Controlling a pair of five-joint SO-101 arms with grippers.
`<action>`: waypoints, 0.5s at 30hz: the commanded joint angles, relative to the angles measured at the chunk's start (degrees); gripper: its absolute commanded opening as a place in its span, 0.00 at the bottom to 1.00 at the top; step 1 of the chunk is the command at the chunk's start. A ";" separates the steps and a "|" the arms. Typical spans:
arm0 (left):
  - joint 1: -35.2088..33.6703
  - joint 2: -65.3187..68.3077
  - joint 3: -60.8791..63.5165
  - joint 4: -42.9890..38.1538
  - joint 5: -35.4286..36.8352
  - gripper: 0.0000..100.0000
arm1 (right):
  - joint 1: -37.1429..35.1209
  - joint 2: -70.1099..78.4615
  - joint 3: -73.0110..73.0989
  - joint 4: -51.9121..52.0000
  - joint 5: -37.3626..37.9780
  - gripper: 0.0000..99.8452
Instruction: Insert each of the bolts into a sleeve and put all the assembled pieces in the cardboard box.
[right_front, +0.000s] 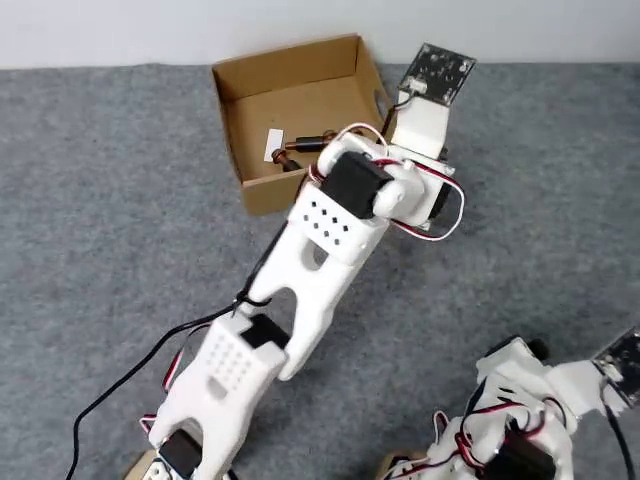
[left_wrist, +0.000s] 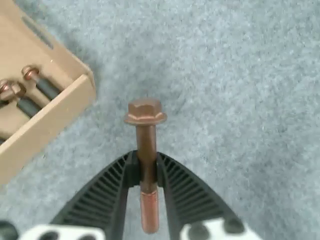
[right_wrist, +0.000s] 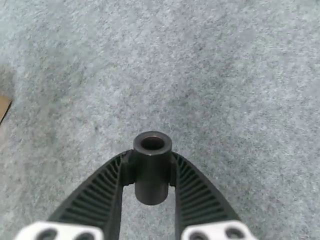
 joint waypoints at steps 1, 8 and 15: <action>-0.53 -12.84 11.74 1.32 -0.79 0.00 | -1.80 -0.22 -0.88 -0.92 0.79 0.01; -0.53 -33.76 36.62 0.97 -0.70 0.00 | -2.86 -0.40 -0.88 -0.92 0.88 0.01; -2.29 -53.89 58.95 -6.59 -0.62 0.00 | -9.89 -4.79 -1.05 -0.57 2.11 0.01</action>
